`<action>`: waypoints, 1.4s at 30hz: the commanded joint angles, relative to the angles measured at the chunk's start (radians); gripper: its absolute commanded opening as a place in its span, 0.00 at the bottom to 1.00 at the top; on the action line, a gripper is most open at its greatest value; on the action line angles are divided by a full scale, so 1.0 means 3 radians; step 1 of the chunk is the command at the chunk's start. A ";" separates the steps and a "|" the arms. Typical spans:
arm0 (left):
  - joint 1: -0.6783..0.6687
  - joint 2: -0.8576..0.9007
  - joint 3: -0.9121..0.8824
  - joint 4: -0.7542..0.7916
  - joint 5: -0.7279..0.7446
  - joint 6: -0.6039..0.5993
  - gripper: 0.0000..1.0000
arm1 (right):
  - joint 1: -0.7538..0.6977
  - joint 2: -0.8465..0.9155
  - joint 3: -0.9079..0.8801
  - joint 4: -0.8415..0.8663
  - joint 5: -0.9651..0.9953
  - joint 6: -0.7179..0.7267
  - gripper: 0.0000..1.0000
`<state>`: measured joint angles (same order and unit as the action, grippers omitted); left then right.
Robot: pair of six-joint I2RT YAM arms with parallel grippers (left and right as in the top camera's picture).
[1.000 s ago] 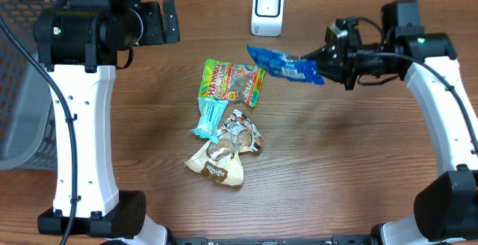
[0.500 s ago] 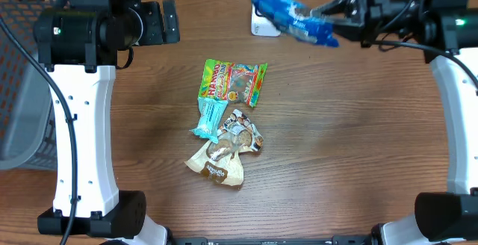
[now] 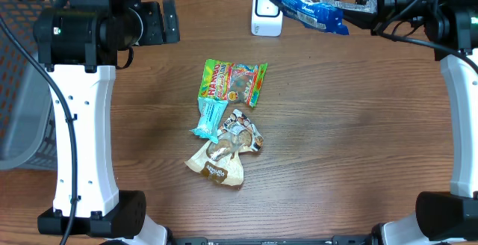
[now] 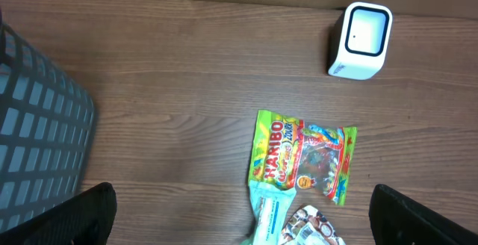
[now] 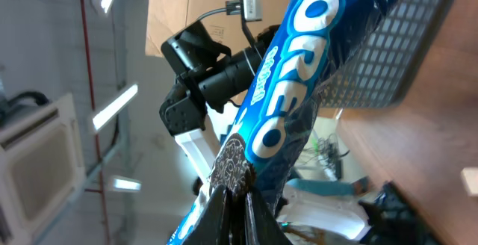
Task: Scan the item barcode
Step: 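Lift the Oreo pack and carry it up toward the white scanner, then hold the Oreo pack in front of the scanner window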
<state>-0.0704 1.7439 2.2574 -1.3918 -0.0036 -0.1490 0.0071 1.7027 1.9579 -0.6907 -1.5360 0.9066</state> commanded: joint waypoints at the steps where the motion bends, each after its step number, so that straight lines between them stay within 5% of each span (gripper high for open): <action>1: -0.0006 0.0009 -0.0014 0.0004 0.0003 0.0061 1.00 | -0.0008 -0.0078 0.0078 -0.0053 0.0210 -0.0558 0.04; 9: -0.0006 0.0009 -0.0014 0.0004 0.0003 0.0061 1.00 | 0.0409 -0.0065 0.0064 -0.1259 0.2987 -0.1787 0.04; 19: -0.0006 0.0009 -0.0014 0.0004 0.0003 0.0061 1.00 | 0.1419 0.0223 0.0064 -0.1185 0.5612 -0.2094 0.04; 42: -0.0006 0.0009 -0.0014 0.0004 0.0003 0.0061 1.00 | 0.1563 0.1602 0.0062 0.1350 0.6263 -0.2954 0.04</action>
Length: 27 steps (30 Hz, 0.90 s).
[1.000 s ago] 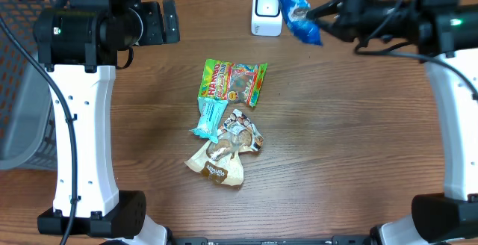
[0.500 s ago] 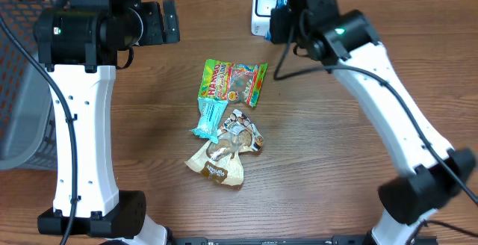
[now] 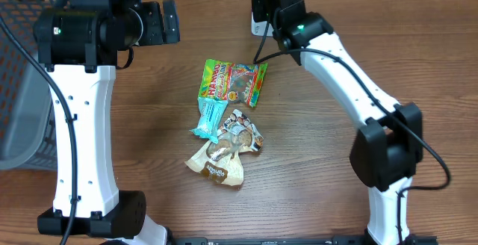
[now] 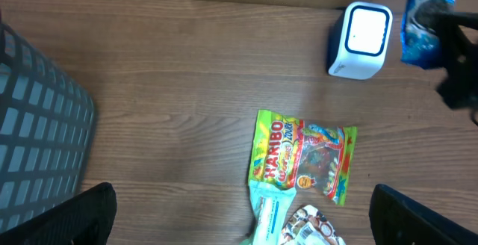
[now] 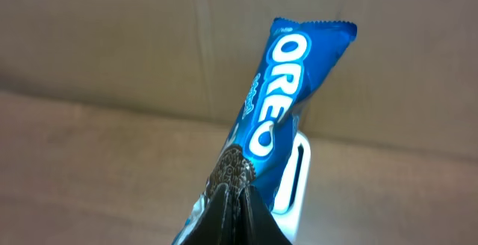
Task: Scan the item barcode
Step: 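Hold the Oreo pack in front of the scanner window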
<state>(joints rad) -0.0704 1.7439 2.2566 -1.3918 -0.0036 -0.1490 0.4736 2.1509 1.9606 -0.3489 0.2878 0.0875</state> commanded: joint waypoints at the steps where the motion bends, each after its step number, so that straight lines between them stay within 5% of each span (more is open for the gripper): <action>1: -0.0006 0.0009 -0.0011 0.0004 0.0003 0.0061 1.00 | 0.0008 0.0164 0.0053 0.0338 0.0214 -0.0281 0.04; 18: -0.0006 0.0009 -0.0011 0.0004 0.0003 0.0061 1.00 | 0.0009 0.0495 0.0055 0.1136 0.0556 -0.0632 0.04; 24: -0.0006 0.0009 -0.0011 0.0004 0.0003 0.0061 1.00 | 0.0013 0.0486 0.0055 0.0376 0.0228 -0.0019 0.04; 27: -0.0006 0.0009 -0.0011 0.0004 0.0003 0.0061 1.00 | 0.0008 0.0486 0.0055 -0.0172 -0.0165 0.0098 0.15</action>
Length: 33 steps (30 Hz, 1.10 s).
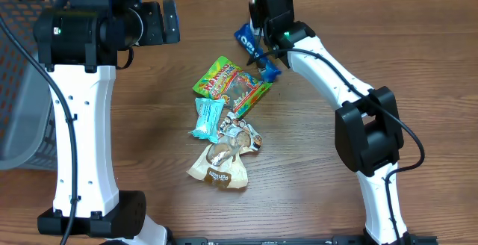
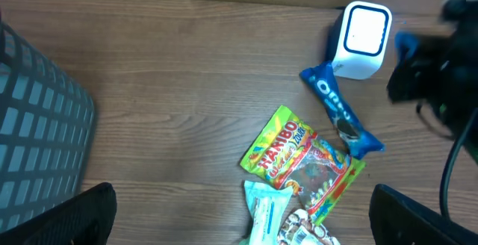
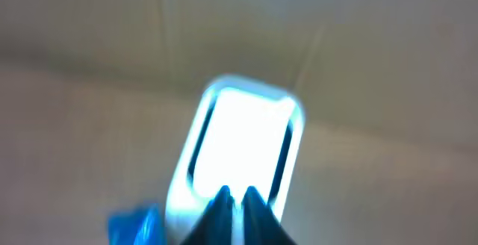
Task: Scan the item barcode
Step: 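Hold the Oreo pack in front of the scanner window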
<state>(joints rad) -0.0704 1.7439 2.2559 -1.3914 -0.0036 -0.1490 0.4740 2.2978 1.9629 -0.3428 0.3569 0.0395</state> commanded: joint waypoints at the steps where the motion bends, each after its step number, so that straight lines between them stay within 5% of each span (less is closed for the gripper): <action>1: -0.0006 0.0009 -0.0009 0.0003 0.0003 0.0061 1.00 | 0.0006 -0.0004 0.0047 -0.0371 -0.0547 0.0258 0.24; 12: -0.0006 0.0009 -0.0009 0.0003 0.0003 0.0061 1.00 | 0.0003 0.0034 -0.0075 -0.0936 -0.0904 -0.0478 0.34; 18: -0.0006 0.0009 -0.0009 0.0003 0.0003 0.0061 1.00 | 0.0003 0.0074 -0.0092 -0.1150 -0.0950 -0.0815 0.57; 24: -0.0006 0.0009 -0.0009 0.0003 0.0003 0.0061 1.00 | 0.0003 0.0292 -0.0092 -0.1174 -0.0987 -0.0835 0.62; 29: -0.0006 0.0009 -0.0009 0.0003 0.0003 0.0061 1.00 | 0.0003 0.0378 -0.0092 -0.1219 -0.1001 -0.0819 0.48; 33: -0.0006 0.0009 -0.0009 0.0003 0.0003 0.0061 1.00 | 0.0003 0.0376 -0.0072 -0.1221 -0.0998 -0.0738 0.13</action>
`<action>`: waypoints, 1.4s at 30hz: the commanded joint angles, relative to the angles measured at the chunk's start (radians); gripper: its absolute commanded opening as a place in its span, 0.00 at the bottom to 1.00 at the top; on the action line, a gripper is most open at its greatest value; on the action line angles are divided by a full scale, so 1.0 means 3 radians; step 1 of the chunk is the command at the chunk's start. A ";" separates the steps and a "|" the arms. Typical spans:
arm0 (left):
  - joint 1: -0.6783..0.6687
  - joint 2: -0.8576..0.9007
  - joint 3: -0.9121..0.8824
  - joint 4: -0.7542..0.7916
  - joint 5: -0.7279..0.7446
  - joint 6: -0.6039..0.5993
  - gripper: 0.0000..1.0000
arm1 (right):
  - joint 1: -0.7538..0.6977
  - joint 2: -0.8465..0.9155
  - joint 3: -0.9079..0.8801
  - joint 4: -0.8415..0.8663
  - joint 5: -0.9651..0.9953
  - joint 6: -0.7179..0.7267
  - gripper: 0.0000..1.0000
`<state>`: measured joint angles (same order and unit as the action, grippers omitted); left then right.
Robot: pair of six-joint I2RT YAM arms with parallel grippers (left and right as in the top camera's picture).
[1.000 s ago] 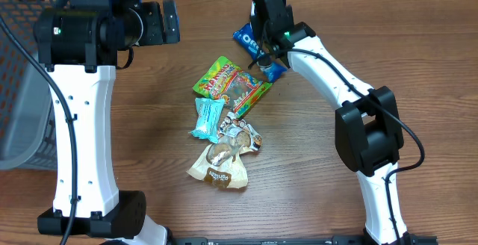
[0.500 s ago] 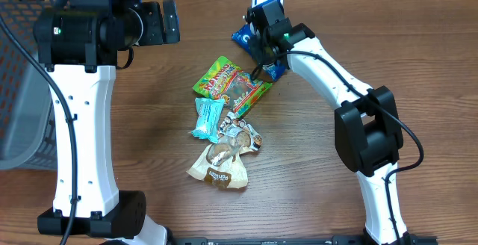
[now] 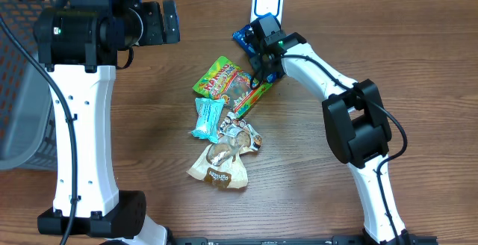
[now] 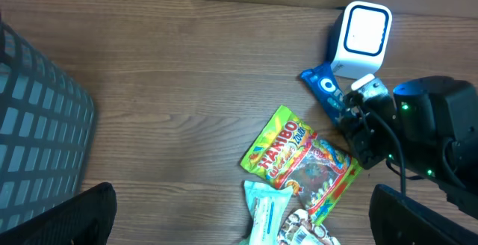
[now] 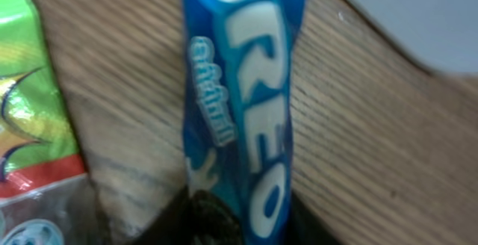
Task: Scan the item barcode
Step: 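Hold the Oreo pack in front of the scanner window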
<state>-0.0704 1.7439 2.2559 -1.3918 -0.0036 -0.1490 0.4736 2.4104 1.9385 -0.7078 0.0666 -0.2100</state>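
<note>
The blue Oreo packet (image 5: pixel 246 103) lies flat on the wooden table, just in front of the white scanner (image 3: pixel 267 2). One end of the packet (image 3: pixel 244 37) rests against the Haribo bag (image 3: pixel 226 83). My right gripper (image 5: pixel 239 226) is low over the packet and open, with a dark finger on either side of it. In the overhead view the right gripper (image 3: pixel 264 51) covers the packet's middle. My left gripper (image 4: pixel 243 204) hangs open high over the table's left side, holding nothing.
A teal packet (image 3: pixel 209 118) and two brown-and-white snack bags (image 3: pixel 224 155) lie in front of the Haribo bag. A grey mesh basket (image 3: pixel 19 73) stands at the left edge. The scanner (image 4: pixel 362 36) faces up near the back edge.
My right gripper was raised by the scanner with its fingers together and empty. Now it is down on the Oreo packet with its fingers spread around it. The packet and the left arm have not moved.
My right gripper held the Oreo packet high at the back right, then upright in front of the scanner. After that the packet lay on the table against the turned Haribo bag, out of the gripper. Now the open gripper straddles it.
</note>
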 commanded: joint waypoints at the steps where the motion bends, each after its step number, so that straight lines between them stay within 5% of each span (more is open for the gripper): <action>1: -0.0006 0.0009 -0.0009 0.0004 0.0003 0.0061 1.00 | 0.0004 0.0001 0.0027 -0.0013 -0.0032 0.0139 0.05; 13: -0.0006 0.0009 -0.0009 0.0004 0.0003 0.0061 1.00 | -0.0004 -0.0493 0.0659 -0.0327 -0.0429 0.0591 0.04; 28: -0.0006 0.0009 -0.0009 0.0004 0.0003 0.0061 1.00 | -0.0276 -0.0275 0.0559 0.1349 -0.0276 0.0903 0.04; 42: -0.0006 0.0009 -0.0009 0.0004 0.0003 0.0061 1.00 | -0.0369 -0.0033 0.0553 0.1673 -0.0281 0.0903 0.04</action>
<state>-0.0704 1.7439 2.2559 -1.3918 -0.0036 -0.1490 0.3668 2.4138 2.0995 -0.2283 -0.0216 0.0528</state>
